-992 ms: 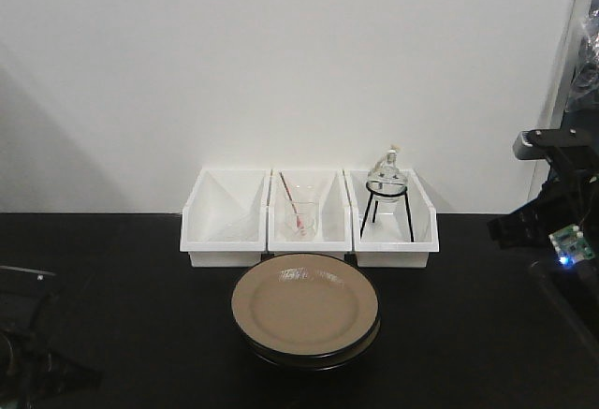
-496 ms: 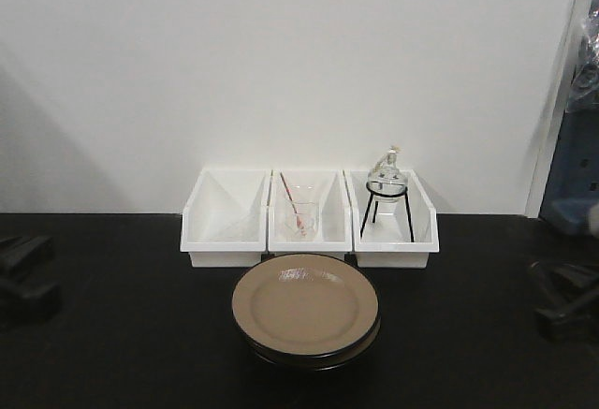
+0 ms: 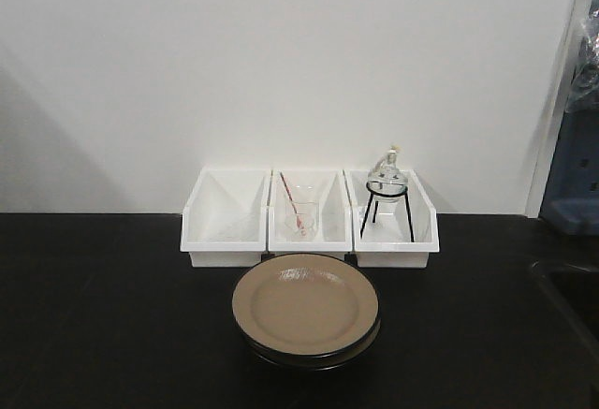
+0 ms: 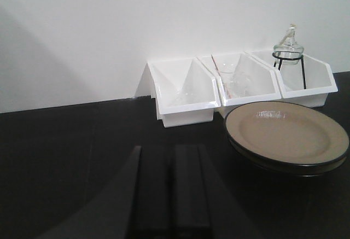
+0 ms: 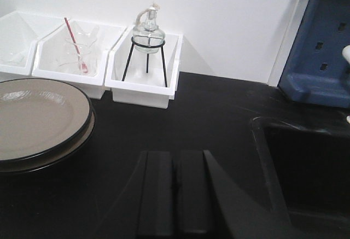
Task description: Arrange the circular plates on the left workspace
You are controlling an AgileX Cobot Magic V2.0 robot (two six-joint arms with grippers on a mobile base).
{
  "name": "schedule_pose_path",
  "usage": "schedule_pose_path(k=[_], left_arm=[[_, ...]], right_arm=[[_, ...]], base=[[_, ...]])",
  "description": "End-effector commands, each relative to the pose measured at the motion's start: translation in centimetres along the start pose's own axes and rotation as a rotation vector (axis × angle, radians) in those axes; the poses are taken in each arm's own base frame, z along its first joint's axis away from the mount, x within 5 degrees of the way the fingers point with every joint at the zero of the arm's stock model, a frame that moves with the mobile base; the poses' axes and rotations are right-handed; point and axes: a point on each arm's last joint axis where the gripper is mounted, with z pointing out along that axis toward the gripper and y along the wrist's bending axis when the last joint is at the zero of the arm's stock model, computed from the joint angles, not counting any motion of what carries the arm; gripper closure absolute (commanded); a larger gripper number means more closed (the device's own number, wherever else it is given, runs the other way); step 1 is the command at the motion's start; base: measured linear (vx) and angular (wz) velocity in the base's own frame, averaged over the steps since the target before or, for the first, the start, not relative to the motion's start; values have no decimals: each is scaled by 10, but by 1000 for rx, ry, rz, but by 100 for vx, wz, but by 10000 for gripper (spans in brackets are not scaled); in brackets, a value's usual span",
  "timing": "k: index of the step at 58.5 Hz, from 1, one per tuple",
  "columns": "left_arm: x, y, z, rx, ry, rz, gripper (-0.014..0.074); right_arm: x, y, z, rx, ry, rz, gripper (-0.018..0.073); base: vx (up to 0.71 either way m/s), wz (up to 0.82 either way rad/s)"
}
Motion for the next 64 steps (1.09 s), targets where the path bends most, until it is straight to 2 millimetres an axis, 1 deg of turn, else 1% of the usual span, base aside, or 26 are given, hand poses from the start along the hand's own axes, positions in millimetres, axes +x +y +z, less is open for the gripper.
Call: schedule_pose_path(k=[1, 30, 40, 45, 50, 64], left_arm=[[-12, -2, -2, 21, -57, 5, 596], [-9, 0, -2, 4, -34, 4, 596], [-3, 3, -15, -24, -26, -56, 596], [8, 4, -25, -30, -33, -19, 596], [23, 5, -35, -51, -50, 12, 596], [67, 11, -54, -202, -148, 23, 596]], right_arm=[[-18, -4, -3, 33, -107, 6, 559], [-18, -4, -3, 32, -106, 6, 559], [-18, -4, -3, 32, -106, 6, 559], [-18, -4, -3, 32, -106, 6, 559], [-18, -4, -3, 32, -106, 6, 559], [-18, -4, -3, 32, -106, 6, 559]], base=[[0, 0], [0, 0], [0, 0], [0, 0], [0, 0], [0, 0]])
